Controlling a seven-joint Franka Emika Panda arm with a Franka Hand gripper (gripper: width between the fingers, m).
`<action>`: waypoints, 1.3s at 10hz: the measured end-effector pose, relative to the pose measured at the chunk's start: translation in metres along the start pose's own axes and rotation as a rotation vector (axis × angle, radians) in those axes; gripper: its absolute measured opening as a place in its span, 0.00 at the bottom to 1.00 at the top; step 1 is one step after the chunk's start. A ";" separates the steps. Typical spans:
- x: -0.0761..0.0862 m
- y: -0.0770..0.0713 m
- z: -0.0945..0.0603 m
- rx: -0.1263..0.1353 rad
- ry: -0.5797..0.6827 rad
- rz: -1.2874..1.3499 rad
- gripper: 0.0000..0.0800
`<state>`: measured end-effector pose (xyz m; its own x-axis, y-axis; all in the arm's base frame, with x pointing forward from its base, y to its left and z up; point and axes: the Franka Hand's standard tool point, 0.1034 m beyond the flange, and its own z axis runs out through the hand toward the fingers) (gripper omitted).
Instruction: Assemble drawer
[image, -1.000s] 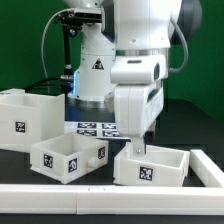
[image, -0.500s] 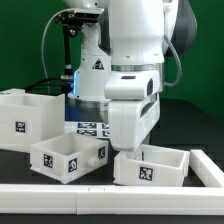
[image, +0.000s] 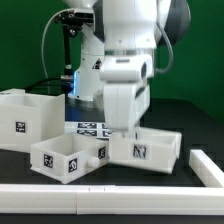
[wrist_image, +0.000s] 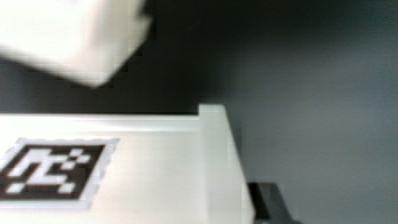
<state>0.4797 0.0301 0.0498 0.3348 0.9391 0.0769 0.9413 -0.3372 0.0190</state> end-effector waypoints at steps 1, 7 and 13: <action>-0.008 -0.017 -0.010 -0.009 -0.007 0.000 0.04; 0.001 -0.050 -0.007 0.017 -0.021 0.087 0.04; 0.026 -0.121 0.003 0.052 -0.046 0.146 0.04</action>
Offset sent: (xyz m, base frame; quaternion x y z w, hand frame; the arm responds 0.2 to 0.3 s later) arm 0.0000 0.0000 0.0000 0.0000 0.0000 0.0000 1.0000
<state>0.3742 0.0952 0.0467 0.4690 0.8827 0.0298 0.8829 -0.4678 -0.0408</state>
